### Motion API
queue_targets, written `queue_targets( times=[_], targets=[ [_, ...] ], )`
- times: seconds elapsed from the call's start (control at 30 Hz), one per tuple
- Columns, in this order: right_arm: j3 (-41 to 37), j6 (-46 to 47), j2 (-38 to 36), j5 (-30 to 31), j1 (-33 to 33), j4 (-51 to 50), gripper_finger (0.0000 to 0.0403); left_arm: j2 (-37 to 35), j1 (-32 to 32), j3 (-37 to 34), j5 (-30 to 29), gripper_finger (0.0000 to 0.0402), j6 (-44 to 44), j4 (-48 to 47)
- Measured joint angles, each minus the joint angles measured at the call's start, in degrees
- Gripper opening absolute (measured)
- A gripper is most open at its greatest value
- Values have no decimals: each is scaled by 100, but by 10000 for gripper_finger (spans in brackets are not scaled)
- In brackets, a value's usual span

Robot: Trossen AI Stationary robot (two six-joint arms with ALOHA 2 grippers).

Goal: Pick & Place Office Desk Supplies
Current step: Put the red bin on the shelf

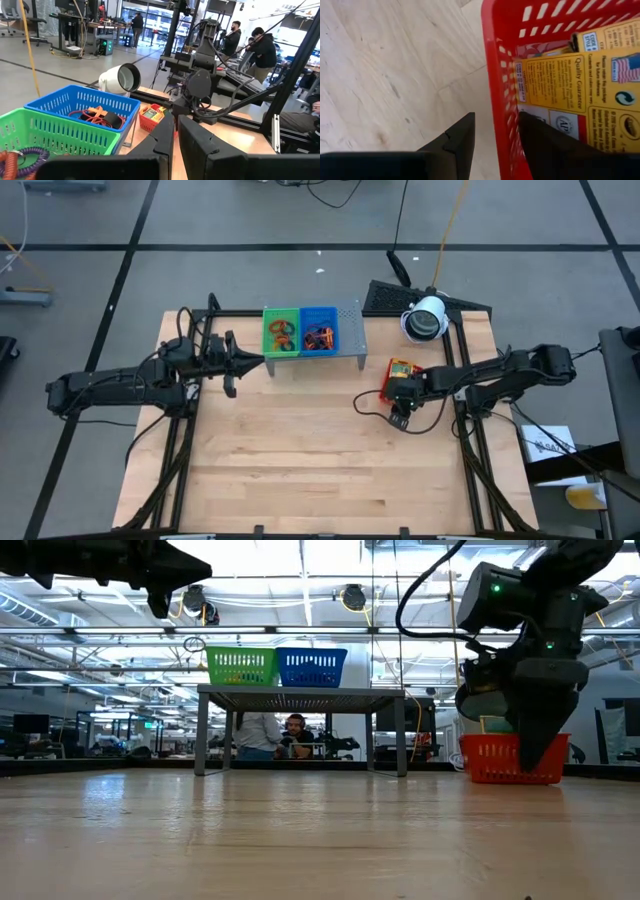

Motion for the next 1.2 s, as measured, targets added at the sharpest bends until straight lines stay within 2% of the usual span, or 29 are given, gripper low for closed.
queue_targets(
  times=[0.2, 0.27, 0.37, 0.43, 0.6, 0.77, 0.93, 1.2],
  targets=[
    [4, -16, 109, 128, 0, 65, 125, 0, 0, 0, 2, 33, -15, 0],
    [1, 124, 111, 248, 0, 69, 92, 0, 0, 0, 2, 33, -17, 0],
    [-5, 208, 111, 358, 42, 111, 20, 0, 0, -1, 2, 33, -17, 0],
    [0, 378, 99, 479, 99, 149, 10, 0, -2, 0, 1, 33, -15, -10],
    [399, 685, -113, 388, 294, -438, 1, 0, -2, 0, 1, 33, -13, -135],
    [1345, 956, -264, 508, 524, -1941, 0, -2, -2, 0, 0, 33, -94, -182],
    [2486, 898, -265, 975, 700, -3344, 0, -2, -2, 0, 0, 33, -107, -181],
    [3788, 182, -259, 1665, 636, -4438, 0, -1, -1, 0, -2, 33, -109, -181]
  ],
)
